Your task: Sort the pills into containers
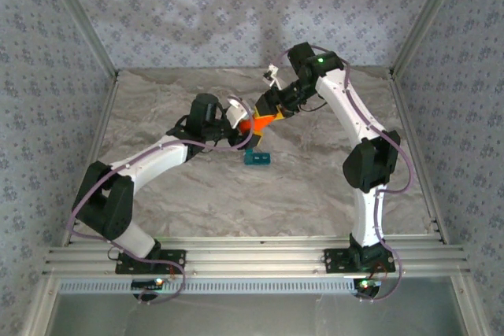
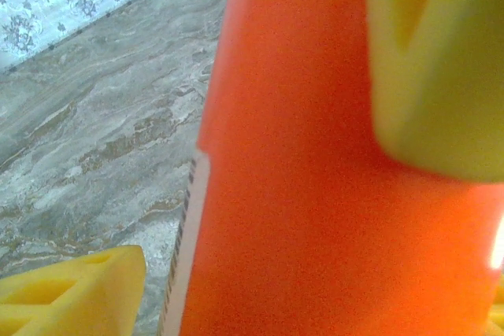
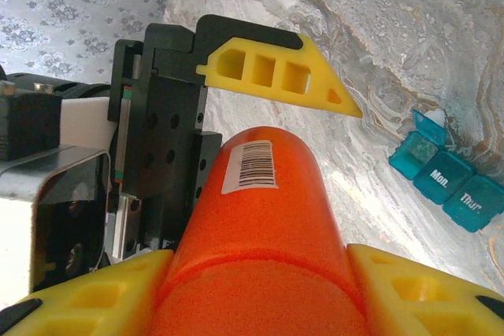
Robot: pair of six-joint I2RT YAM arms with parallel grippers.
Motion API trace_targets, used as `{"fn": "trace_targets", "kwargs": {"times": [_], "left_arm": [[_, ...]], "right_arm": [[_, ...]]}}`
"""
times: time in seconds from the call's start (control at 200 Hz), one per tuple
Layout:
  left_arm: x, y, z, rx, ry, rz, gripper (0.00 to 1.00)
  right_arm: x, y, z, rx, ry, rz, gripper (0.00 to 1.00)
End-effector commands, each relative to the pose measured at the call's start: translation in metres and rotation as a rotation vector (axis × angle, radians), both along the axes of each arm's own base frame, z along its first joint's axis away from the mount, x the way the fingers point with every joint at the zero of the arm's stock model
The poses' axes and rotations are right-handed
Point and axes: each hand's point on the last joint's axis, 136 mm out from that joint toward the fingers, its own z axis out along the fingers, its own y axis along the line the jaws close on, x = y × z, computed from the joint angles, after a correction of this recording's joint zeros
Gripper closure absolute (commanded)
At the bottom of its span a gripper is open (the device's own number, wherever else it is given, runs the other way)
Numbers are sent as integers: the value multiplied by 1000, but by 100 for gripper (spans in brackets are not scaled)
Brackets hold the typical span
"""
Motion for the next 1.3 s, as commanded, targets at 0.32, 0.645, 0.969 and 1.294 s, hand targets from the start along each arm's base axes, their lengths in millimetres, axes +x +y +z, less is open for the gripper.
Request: {"fn": "trace_targets", "kwargs": {"times": [0.32, 0.645, 0.969, 1.294], "left_arm": [[9, -1, 40, -63, -76, 35, 32], [12, 2, 49, -90, -60, 77, 58], [18, 13, 60, -124, -11, 144, 90], [13, 25, 60, -103, 15, 173, 100]], "right_arm": [[-16, 2, -5, 12, 70, 36, 70], [-14, -3, -9, 15, 73, 14, 70], [0, -18, 9, 70, 35, -80, 39], [17, -62, 33, 193, -13, -328, 28]]}}
